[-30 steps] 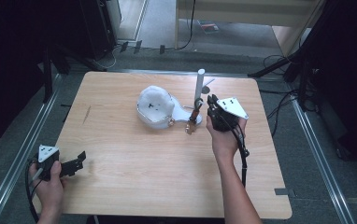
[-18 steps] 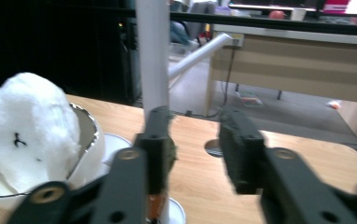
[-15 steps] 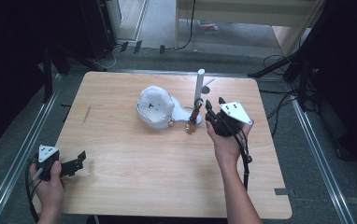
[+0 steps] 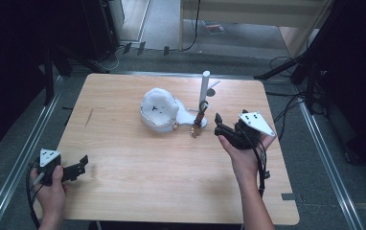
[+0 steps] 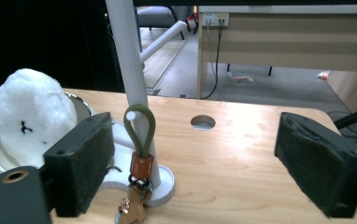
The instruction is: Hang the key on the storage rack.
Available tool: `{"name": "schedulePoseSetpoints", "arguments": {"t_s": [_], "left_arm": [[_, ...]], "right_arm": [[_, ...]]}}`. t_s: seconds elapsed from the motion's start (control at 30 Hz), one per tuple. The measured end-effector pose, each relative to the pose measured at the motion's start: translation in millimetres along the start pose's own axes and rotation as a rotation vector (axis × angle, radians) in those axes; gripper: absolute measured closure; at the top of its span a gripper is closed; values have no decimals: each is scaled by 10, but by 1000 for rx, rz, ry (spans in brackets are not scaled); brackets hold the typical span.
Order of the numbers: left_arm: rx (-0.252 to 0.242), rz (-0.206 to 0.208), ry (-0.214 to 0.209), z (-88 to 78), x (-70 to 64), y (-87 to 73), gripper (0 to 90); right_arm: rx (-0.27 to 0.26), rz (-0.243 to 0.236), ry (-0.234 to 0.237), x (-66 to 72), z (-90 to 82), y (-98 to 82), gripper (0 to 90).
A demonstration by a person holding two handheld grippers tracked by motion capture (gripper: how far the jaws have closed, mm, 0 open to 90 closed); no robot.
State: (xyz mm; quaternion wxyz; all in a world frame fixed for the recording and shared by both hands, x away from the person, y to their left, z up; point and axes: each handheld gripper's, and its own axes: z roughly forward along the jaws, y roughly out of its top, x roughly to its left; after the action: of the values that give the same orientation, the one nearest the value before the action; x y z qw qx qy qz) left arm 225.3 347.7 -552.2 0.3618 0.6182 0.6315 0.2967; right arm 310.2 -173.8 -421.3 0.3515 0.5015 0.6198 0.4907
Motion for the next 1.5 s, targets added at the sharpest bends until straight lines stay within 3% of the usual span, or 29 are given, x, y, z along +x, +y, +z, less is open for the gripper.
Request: {"name": "schedulePoseSetpoints", "arguments": {"t_s": [0.07, 0.1, 0.63, 1.2, 1.5], "left_arm": [[2, 4, 0, -2, 0, 0, 3], [2, 4, 0, -3, 0, 0, 3], [1, 8, 0, -6, -2, -3, 3], [0, 7, 1, -5, -3, -3, 3], [-1, 10, 2, -7, -4, -3, 3]], "right_arm": [[11, 2, -7, -27, -41, -16, 5], [17, -27, -18, -32, -68, -36, 0], [51, -46, -24, -288, -340, -284, 0], [82, -20, -86, -716, -578, -610, 0], [132, -19, -131, -957, -707, -849, 0]]}}
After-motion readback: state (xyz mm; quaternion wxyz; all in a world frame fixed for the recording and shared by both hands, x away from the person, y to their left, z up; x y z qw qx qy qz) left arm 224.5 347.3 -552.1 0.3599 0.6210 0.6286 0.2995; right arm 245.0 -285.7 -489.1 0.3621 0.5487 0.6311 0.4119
